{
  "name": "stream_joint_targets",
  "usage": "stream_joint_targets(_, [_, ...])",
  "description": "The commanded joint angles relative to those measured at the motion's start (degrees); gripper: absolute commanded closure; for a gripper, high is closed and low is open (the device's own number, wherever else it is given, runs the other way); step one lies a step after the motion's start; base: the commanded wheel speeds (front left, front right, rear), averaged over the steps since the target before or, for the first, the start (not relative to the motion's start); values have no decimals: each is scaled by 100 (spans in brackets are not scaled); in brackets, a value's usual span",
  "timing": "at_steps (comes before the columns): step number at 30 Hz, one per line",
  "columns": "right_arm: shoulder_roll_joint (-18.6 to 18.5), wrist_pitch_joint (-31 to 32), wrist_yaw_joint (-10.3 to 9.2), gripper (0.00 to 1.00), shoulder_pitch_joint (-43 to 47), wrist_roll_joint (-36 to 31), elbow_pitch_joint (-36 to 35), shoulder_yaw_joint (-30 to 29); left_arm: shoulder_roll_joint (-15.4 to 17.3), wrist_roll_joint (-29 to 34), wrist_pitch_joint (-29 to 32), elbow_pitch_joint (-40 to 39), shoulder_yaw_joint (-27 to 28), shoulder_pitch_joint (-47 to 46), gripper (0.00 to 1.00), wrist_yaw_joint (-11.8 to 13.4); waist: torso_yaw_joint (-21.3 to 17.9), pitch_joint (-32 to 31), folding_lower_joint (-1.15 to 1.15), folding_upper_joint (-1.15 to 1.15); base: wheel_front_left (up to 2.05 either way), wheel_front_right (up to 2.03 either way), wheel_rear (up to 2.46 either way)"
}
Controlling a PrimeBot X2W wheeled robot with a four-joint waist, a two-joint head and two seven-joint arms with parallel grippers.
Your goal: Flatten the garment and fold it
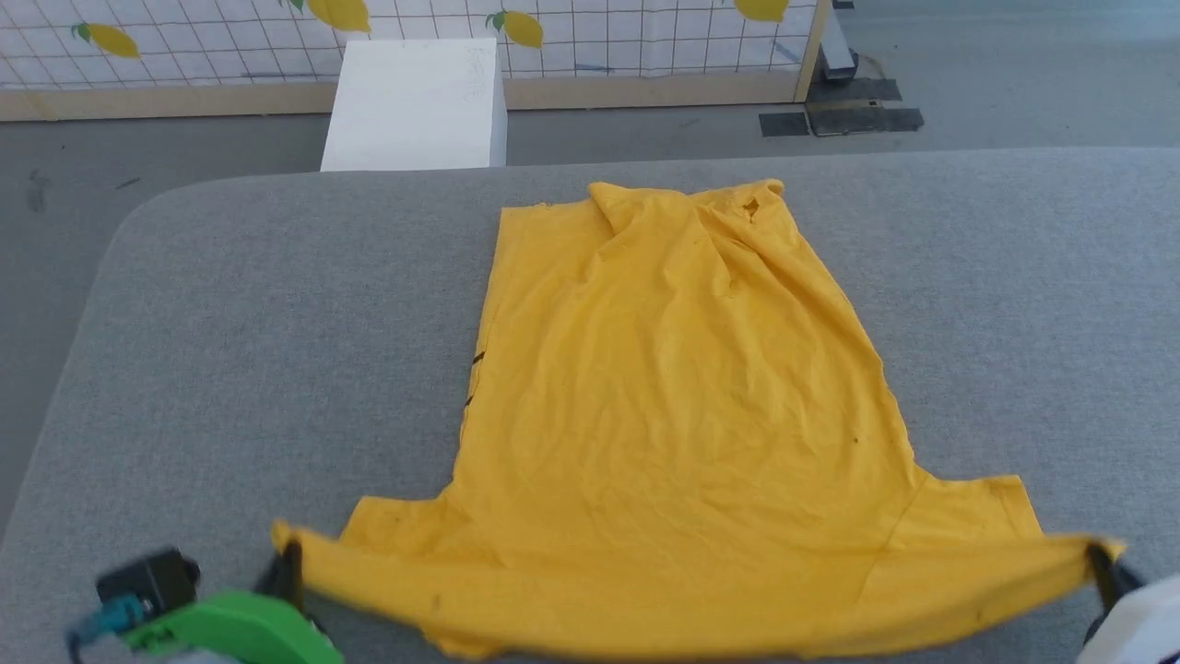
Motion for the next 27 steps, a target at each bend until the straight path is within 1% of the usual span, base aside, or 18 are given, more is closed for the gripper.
stream_joint_targets(1, [-4,10,-8,100,-238,-55,-327,-21,58,-48,-90,-190,118,-320,100,-102,-7,-3,0,0,0,0,0])
stream_joint_targets(3, [-49,187,-8,100,-456,-175,-852,20,173,-45,-110,-462,221,-630,100,-211,-22,-5,0,0,0,0,0])
stream_joint_targets(5, [-207,386,-8,100,-688,-260,-1258,97,291,-22,-83,-697,291,-967,100,-292,-37,-3,0,0,0,0,0])
stream_joint_targets(9, [-822,913,-8,100,-1404,-331,-1851,367,455,-113,156,-1105,409,-1882,100,-419,-98,39,0,0,0,0,0])
stream_joint_targets(10, [-1072,1104,-8,100,-1687,-327,-1954,492,522,-126,296,-1182,400,-2214,100,-446,-119,69,0,0,0,0,0])
stream_joint_targets(11, [-1198,1192,-8,100,-1837,-322,-1996,561,543,-140,367,-1212,396,-2384,100,-455,-130,88,0,0,0,0,0])
stream_joint_targets(12, [-1426,1364,-8,100,-2167,-276,-2030,698,550,-200,514,-1267,388,-2732,100,-456,-154,139,0,0,0,0,0])
stream_joint_targets(13, [-1572,1473,-8,100,-2405,-227,-2015,802,544,-246,620,-1301,372,-2968,100,-454,-167,179,0,0,0,0,0])
stream_joint_targets(16, [-2075,1810,-8,100,-3286,-99,-1779,1213,559,-312,939,-1220,317,-3831,100,-444,-227,397,0,0,0,0,0])
stream_joint_targets(18, [-2326,1958,-8,100,-3889,-48,-1518,1513,547,-278,1095,-1056,264,-4396,100,-399,-265,590,0,0,0,0,0])
stream_joint_targets(20, [-2494,2053,-8,100,-4508,-32,-1215,1821,510,-249,1191,-791,260,-4980,100,-344,-312,832,0,0,0,0,0])
stream_joint_targets(23, [-2598,2036,-8,100,-5446,-110,-674,2261,467,-129,1239,-302,251,-5819,100,-268,-382,1245,0,0,0,0,0])
stream_joint_targets(27, [-2416,1711,-8,100,-6717,-350,183,2601,383,63,1158,431,269,-6932,100,-172,-465,1860,0,0,0,0,0])
